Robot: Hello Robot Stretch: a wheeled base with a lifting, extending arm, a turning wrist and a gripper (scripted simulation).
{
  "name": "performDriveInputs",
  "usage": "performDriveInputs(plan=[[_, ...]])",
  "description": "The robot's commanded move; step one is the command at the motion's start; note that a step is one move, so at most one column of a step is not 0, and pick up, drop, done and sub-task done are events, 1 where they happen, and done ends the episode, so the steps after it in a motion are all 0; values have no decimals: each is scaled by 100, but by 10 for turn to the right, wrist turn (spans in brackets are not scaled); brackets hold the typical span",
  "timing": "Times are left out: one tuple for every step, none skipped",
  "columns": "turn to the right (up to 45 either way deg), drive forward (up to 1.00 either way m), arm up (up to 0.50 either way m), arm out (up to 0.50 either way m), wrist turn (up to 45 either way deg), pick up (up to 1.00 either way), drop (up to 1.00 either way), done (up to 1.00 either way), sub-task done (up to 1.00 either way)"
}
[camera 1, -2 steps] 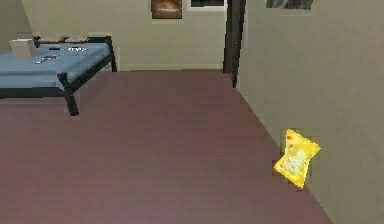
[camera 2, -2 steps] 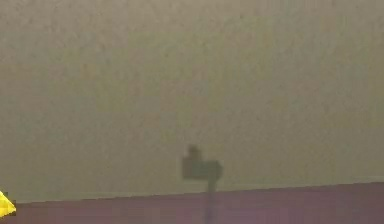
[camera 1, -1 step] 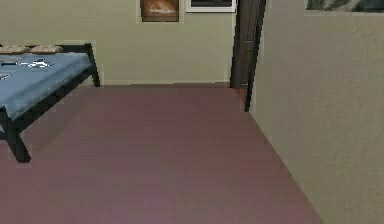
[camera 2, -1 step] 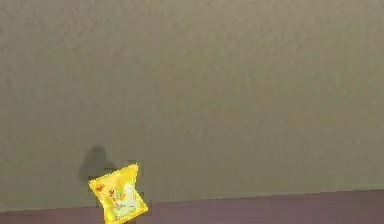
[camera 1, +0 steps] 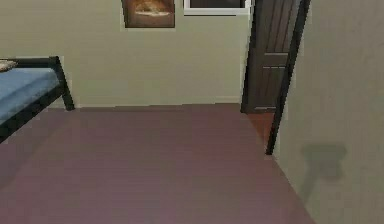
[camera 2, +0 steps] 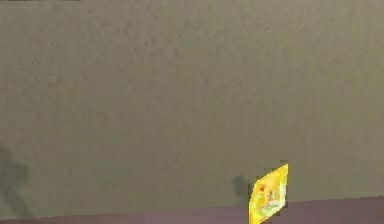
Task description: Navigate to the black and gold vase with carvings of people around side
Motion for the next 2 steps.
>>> performDriveInputs(plan=[[0, 100, 0, 0, 0, 0, 0, 0, 0], [0, 90, 0, 0, 0, 0, 0, 0, 0]])
